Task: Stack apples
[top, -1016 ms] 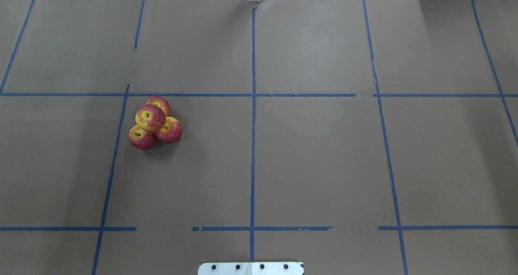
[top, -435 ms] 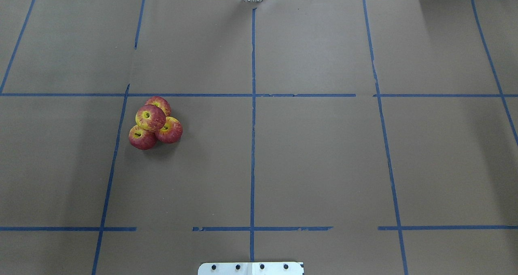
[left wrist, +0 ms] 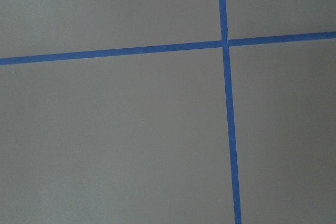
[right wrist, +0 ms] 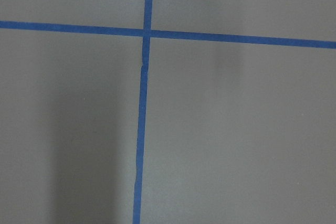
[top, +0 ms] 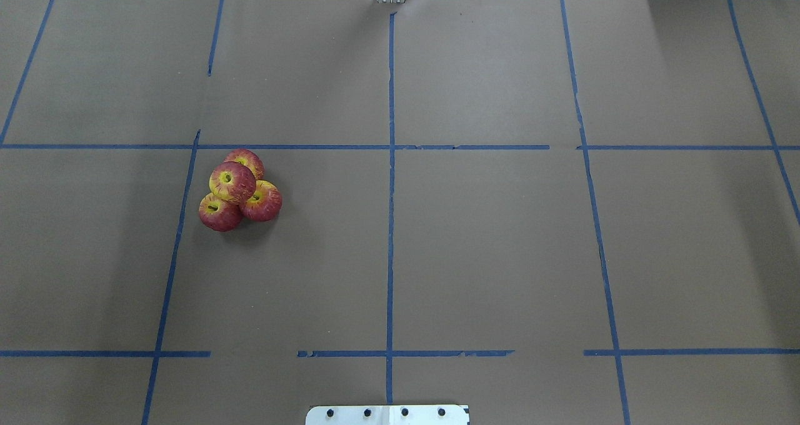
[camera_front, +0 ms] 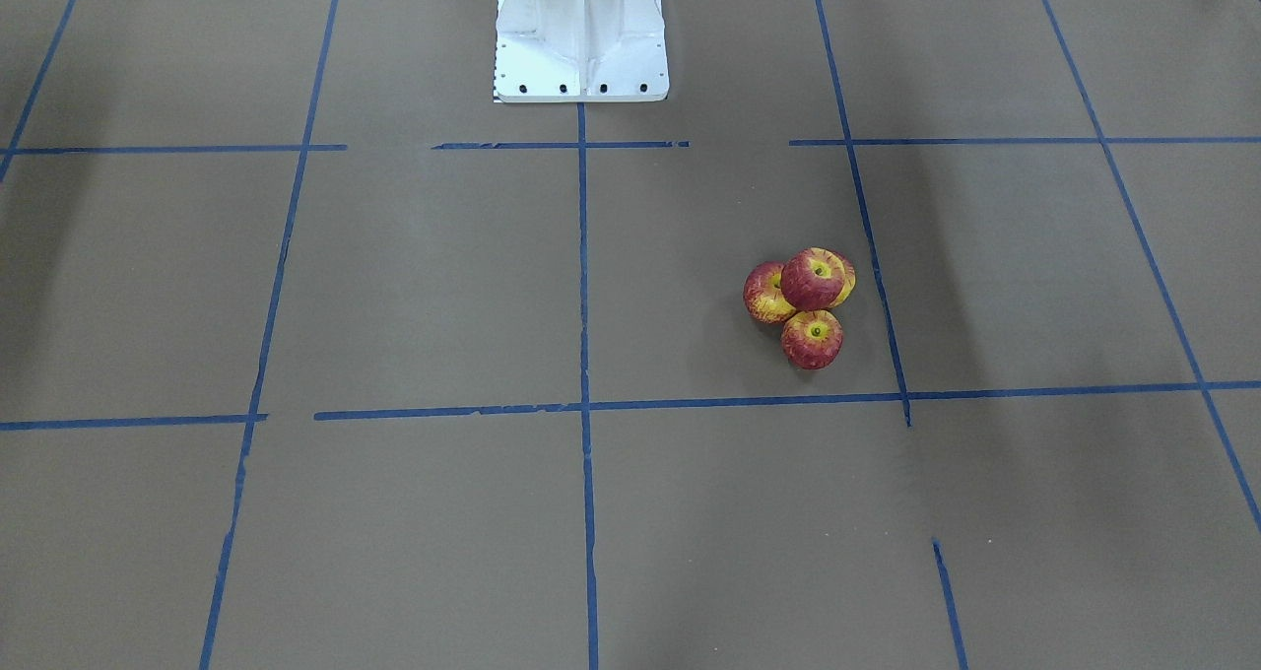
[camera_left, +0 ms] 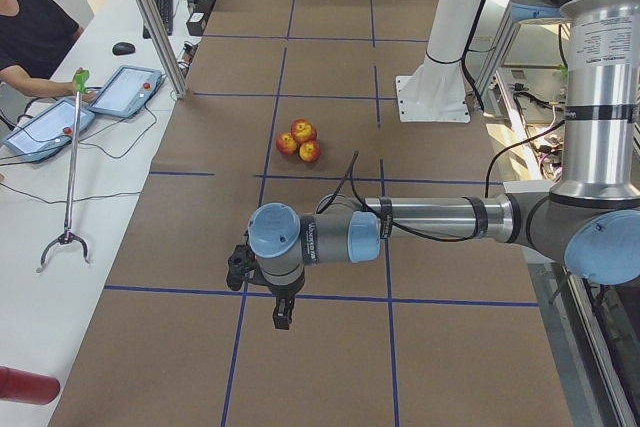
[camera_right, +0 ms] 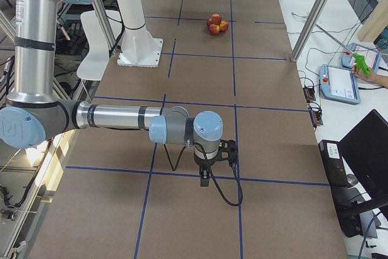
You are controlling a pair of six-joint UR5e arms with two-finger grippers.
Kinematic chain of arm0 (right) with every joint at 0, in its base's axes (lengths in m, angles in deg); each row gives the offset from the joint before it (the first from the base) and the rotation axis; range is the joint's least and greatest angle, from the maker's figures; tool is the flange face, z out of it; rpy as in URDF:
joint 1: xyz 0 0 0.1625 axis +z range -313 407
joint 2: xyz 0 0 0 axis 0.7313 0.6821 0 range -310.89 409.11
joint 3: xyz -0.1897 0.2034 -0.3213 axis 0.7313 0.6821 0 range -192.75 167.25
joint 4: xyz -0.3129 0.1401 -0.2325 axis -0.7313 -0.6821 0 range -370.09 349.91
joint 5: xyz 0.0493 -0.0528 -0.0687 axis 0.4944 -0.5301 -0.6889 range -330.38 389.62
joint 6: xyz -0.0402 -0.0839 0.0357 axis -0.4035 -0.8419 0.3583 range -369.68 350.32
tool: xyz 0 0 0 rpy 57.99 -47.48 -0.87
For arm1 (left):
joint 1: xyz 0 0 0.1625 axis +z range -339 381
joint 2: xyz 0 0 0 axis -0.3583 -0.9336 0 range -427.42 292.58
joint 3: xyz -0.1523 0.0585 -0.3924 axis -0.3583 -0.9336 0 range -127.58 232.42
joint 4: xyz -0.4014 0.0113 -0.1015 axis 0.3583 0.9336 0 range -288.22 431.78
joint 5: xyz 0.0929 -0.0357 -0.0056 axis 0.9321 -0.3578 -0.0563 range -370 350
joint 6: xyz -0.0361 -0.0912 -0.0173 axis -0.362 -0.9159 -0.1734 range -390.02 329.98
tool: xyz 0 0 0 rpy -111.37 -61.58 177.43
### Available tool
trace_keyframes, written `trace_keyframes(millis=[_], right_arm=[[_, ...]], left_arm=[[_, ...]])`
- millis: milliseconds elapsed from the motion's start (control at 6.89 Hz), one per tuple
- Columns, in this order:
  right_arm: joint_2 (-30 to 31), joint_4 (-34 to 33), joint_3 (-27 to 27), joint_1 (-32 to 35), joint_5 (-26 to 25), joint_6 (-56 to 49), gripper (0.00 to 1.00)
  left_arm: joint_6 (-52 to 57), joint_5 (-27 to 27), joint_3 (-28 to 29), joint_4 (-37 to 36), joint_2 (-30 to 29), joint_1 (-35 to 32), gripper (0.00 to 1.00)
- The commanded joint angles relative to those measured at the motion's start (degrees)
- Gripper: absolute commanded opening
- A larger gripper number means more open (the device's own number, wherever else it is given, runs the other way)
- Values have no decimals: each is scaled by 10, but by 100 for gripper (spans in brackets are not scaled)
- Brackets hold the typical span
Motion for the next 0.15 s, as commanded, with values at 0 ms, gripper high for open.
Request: trace_keyframes(millis=[0], right_arm=[[0, -1, 0, 0, 0, 0, 100]], left_arm=[[0, 1, -1, -1, 0, 0, 100]])
